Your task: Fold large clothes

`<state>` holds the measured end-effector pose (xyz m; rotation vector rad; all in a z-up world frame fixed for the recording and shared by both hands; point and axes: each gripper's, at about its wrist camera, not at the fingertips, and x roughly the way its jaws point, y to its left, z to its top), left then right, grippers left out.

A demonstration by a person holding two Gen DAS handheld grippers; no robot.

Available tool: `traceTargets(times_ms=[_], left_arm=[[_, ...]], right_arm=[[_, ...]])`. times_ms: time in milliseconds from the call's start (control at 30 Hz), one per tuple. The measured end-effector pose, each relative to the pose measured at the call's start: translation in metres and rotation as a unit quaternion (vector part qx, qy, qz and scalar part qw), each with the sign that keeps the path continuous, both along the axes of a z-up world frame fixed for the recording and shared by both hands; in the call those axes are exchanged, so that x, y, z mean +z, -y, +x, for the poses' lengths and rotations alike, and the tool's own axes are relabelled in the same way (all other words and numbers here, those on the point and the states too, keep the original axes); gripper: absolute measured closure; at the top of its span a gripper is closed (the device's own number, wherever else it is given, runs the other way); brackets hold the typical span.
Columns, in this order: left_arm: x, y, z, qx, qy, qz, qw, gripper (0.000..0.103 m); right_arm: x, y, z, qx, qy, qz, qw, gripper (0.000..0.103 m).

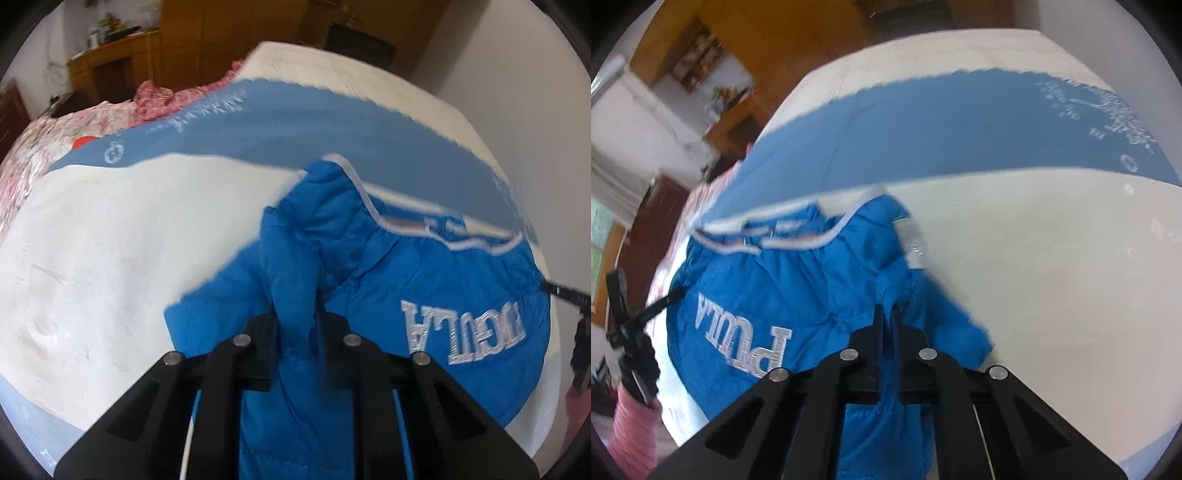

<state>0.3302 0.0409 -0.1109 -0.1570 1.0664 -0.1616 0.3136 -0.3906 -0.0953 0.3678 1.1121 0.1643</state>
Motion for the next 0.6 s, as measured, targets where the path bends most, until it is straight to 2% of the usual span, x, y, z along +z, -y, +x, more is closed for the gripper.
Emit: traceTargets(times_ms=[67,167,267,333,433,500,567,600], left_arm=[[-0.004,0.005,0.008,0.009,-0.004,0.008,0.9999,0.089],[-0.03,0.011,0.022,0.016,-0.036,0.036,0.9986,0.088],[-0.042,0.017,0.024,0.009,-0.038,0.058,0.9976,0.083],[-0.046,0.022,0.027,0.002,-0.035,0.079,0.9963,0.081],[-0.045,0.021,0.029,0.006,-0.043,0.083,0.9956,0.078],[-0.035,0.015,0.026,0.024,-0.047,0.076,0.9957,0.074],[-0.019,0.012,0.019,0.042,-0.031,0.077,0.9956,0.074],[-0.004,0.014,0.01,0.047,-0.006,0.085,0.9953,0.075]], right_arm=[[-0.007,0.003,0.009,-0.01,-0.011,-0.006,1.0,0.1],[-0.032,-0.002,0.015,-0.011,-0.04,-0.033,0.999,0.1],[-0.058,-0.01,0.018,-0.016,-0.062,-0.024,0.998,0.1],[-0.065,-0.015,0.017,-0.015,-0.06,-0.033,0.998,0.1],[-0.061,-0.019,0.017,-0.02,-0.061,-0.054,0.996,0.1],[-0.046,-0.021,0.01,-0.031,-0.048,-0.073,0.996,0.095],[-0.024,-0.032,0.0,-0.035,-0.02,-0.103,0.994,0.094],[-0.017,-0.033,-0.006,-0.036,-0.007,-0.111,0.993,0.094]])
